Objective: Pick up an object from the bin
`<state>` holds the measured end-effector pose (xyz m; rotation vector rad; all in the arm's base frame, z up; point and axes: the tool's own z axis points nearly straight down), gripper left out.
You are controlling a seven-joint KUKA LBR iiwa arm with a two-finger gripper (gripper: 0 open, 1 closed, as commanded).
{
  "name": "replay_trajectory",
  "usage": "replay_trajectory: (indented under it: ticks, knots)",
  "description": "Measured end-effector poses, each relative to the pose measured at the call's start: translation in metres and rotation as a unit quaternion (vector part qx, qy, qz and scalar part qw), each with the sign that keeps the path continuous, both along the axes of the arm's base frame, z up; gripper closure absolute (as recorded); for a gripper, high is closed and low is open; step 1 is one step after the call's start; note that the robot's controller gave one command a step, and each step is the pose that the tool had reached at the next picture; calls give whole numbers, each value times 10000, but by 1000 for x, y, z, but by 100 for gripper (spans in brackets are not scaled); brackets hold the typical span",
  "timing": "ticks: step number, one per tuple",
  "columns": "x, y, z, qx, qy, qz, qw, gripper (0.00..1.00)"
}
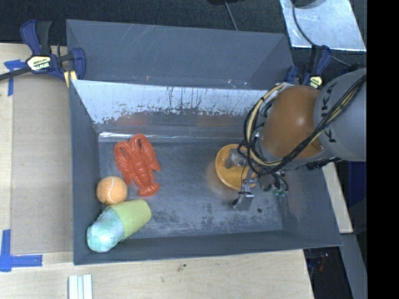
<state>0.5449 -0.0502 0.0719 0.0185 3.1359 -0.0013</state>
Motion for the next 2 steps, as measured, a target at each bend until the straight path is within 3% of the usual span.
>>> replay_trajectory:
  ticks: [1,2]
  knots:
    - [6,-13,-1,-22,-80,35,10000,0]
    - [2,-2,1,-4,-35,13,10000,100]
